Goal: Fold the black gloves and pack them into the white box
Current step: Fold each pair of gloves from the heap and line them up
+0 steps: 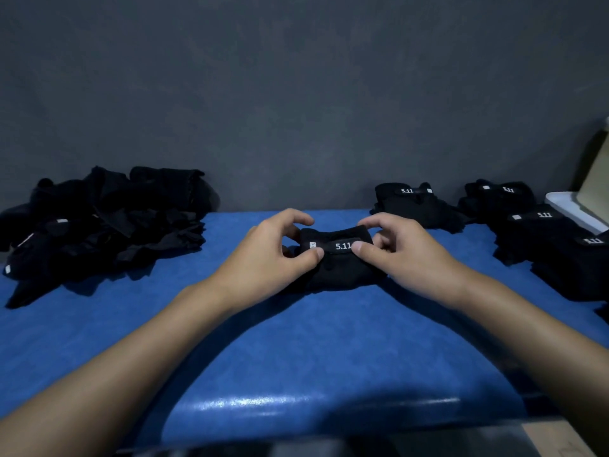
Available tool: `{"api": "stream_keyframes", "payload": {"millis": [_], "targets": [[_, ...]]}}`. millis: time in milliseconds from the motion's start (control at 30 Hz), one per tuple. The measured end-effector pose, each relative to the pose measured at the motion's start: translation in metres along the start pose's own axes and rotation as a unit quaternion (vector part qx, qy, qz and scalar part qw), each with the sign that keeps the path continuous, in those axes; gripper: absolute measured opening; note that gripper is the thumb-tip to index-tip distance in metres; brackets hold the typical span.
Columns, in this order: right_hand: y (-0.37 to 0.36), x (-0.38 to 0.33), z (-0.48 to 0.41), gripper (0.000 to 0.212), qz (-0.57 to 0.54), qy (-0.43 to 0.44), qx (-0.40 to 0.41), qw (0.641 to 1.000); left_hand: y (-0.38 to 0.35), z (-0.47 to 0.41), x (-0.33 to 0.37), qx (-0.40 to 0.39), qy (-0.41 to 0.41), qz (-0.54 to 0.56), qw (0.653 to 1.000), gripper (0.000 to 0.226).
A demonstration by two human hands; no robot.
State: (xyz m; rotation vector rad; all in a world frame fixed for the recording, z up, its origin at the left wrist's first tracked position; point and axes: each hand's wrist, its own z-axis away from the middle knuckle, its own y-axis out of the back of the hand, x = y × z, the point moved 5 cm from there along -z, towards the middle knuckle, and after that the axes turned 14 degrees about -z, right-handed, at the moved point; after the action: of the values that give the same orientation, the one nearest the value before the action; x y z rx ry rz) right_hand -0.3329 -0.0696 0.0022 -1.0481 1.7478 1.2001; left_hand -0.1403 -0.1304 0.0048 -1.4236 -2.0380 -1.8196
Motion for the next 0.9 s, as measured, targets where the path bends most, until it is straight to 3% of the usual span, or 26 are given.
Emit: {"api": "stream_keyframes", "payload": {"millis": [167, 333, 500, 700, 900], "targets": [[0.0, -0.011, 0.007, 0.053, 0.036, 0.047, -0.038, 0.998, -0.001, 0.0, -0.001, 0.014, -0.002, -0.014, 1.0, 0.037], [-0.002, -0.012, 0.01, 0.034, 0.069, 0.068, -0.083, 0.992, 0.0, 0.002, 0.005, 0.026, -0.046, -0.041, 0.998, 0.033], [-0.003, -0.006, 0.008, 0.032, 0.089, 0.06, -0.088, 0.99, 0.0, 0.004, 0.008, 0.014, -0.082, -0.087, 0.993, 0.013], [-0.005, -0.002, 0.007, 0.044, 0.152, 0.035, -0.107, 0.982, -0.001, 0.007, 0.006, -0.027, -0.086, -0.191, 0.977, 0.042], [-0.004, 0.0, 0.008, 0.056, 0.197, 0.008, -0.131, 0.972, -0.002, 0.007, 0.004, -0.05, -0.079, -0.24, 0.966, 0.044]]}}
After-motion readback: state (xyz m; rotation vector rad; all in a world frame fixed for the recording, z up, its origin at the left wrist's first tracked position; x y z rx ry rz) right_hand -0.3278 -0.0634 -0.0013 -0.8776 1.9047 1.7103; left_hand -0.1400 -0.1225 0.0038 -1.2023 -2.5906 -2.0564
